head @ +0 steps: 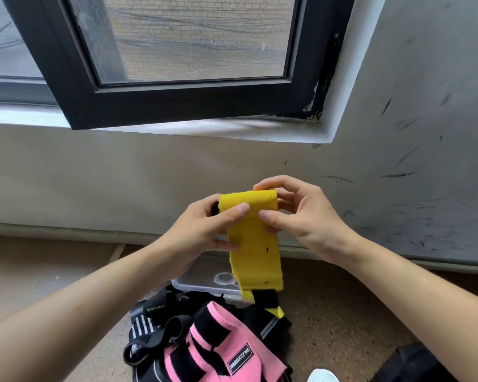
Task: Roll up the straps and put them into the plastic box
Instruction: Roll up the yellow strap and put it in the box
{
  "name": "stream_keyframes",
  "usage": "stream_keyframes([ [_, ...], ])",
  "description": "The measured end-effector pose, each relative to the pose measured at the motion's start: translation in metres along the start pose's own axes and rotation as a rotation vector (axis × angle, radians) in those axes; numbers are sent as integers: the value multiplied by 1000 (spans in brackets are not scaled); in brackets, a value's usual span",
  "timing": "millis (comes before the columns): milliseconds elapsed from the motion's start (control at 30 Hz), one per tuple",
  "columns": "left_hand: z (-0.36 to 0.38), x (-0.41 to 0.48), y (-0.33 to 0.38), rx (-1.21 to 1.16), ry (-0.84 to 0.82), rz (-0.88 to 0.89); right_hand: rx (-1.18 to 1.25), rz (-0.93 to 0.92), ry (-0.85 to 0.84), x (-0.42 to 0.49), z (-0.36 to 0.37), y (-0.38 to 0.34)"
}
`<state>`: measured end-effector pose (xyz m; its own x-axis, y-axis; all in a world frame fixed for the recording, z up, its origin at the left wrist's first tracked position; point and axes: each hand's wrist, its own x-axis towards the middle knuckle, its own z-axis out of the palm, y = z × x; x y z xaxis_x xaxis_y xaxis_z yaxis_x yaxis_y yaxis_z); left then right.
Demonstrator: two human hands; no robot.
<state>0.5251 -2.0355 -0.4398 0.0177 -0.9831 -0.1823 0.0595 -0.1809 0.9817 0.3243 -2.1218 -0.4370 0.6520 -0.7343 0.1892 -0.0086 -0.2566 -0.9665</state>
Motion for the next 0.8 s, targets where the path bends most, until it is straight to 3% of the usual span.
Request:
stream_keyframes([
  [133, 0, 0, -1, 61, 39, 29, -252, -111, 21, 1, 0, 2],
  [233, -3, 1, -3, 81, 49, 78, -305, -83, 3, 1, -2, 1],
  [467, 0, 3, -5, 30, 98, 231, 16, 244, -134, -1, 1, -8],
  [667, -2, 3, -8, 80, 86, 269, 23, 212, -120, 1, 0, -9],
  [800, -2, 0, -3, 41, 39, 96, 33, 199, -116, -1, 0, -9],
])
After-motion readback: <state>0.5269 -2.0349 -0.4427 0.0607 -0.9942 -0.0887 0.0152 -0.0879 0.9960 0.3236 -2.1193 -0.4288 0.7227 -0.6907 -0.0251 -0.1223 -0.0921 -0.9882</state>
